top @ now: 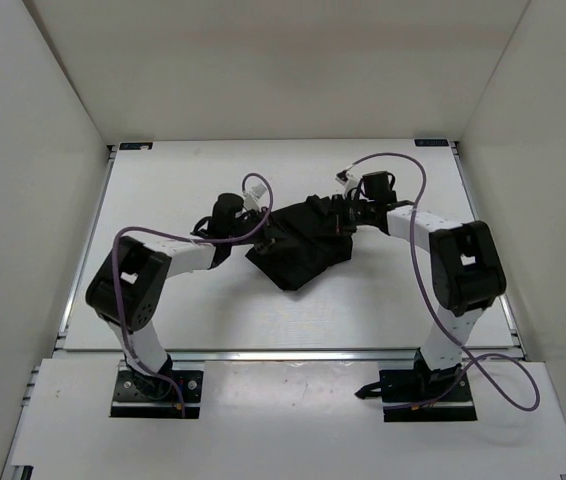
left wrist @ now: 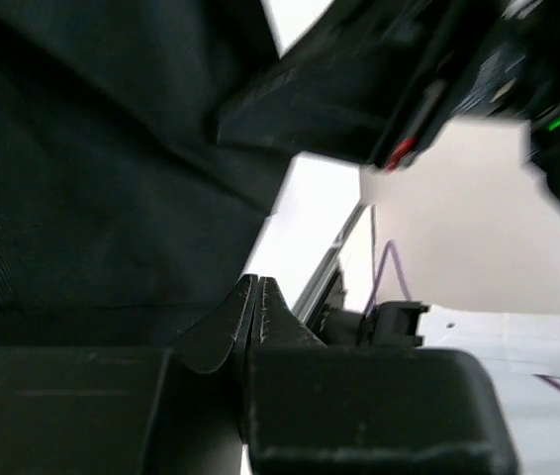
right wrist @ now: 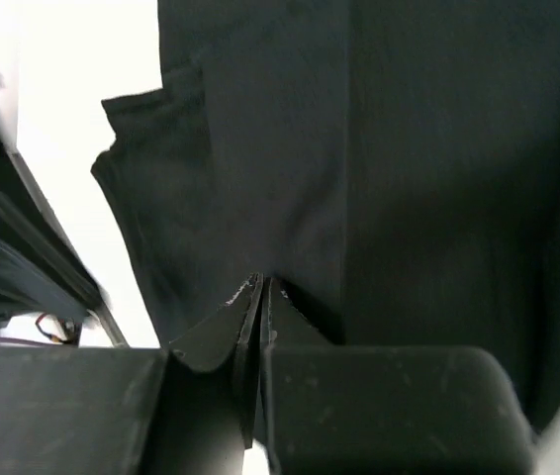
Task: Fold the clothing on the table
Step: Fold the skirt
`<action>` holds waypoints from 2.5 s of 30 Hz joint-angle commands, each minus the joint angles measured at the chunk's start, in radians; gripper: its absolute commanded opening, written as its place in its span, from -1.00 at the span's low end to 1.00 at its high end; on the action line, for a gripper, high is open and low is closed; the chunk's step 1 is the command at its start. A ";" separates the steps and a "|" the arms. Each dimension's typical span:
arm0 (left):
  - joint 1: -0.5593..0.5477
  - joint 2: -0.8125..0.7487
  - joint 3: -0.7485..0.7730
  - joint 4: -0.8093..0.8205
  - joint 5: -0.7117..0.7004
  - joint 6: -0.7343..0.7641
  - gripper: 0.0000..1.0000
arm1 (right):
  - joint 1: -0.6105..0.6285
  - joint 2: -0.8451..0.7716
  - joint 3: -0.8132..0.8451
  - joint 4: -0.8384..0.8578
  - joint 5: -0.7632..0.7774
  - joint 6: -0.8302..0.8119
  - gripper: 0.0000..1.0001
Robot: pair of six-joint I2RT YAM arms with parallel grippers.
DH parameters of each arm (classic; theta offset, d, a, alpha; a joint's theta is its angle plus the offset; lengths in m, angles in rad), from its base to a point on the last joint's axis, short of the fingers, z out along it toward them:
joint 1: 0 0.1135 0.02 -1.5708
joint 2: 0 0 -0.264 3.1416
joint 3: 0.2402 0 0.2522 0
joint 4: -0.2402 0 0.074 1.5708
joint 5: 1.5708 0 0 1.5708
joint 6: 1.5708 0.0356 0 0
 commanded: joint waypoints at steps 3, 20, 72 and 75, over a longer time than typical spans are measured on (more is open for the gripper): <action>-0.031 0.081 0.067 -0.063 0.026 0.072 -1.00 | -0.006 0.144 0.107 0.070 -0.120 -0.017 -1.00; 0.050 0.175 0.050 -0.338 -0.069 0.240 -1.00 | -0.039 0.215 -0.016 0.213 -0.098 0.021 -0.98; -0.059 0.135 0.076 -0.331 -0.212 0.277 -1.00 | -0.076 0.071 0.028 0.032 -0.153 -0.033 -0.99; -0.042 0.063 0.087 -0.359 -0.191 0.277 -1.00 | -0.095 0.009 0.081 -0.007 -0.152 -0.022 -1.00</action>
